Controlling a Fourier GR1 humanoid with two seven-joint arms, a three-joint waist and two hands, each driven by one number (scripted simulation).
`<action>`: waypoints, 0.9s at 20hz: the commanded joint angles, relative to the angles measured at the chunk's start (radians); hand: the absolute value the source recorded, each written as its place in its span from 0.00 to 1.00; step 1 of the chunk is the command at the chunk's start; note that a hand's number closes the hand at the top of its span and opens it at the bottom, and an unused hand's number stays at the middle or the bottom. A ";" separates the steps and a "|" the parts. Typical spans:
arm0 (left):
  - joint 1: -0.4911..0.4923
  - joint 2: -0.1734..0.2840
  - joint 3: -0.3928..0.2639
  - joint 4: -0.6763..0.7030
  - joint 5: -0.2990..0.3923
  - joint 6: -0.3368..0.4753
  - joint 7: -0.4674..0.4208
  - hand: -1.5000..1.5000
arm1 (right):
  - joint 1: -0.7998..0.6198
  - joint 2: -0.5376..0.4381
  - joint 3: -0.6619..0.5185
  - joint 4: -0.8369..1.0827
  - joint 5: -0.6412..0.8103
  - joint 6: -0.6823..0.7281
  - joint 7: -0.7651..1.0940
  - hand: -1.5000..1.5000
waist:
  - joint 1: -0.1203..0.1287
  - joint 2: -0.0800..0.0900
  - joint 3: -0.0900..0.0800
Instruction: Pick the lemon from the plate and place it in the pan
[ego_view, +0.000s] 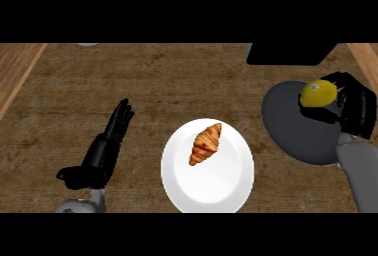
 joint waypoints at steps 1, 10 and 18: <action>-0.027 -0.049 -0.018 0.058 -0.032 0.036 -0.012 0.50 | -0.130 -0.008 -0.079 0.267 -0.069 -0.022 -0.196 1.00 | -0.003 0.000 0.000; 0.001 0.001 -0.020 0.012 -0.004 -0.037 -0.016 0.50 | -0.253 -0.082 0.021 0.577 0.000 0.396 -0.041 0.00 | 0.034 0.010 0.001; -0.055 -0.033 -0.001 0.021 -0.023 0.020 0.025 0.50 | -0.356 -0.041 -0.131 0.707 -0.114 0.320 -0.290 0.00 | 0.023 0.012 0.003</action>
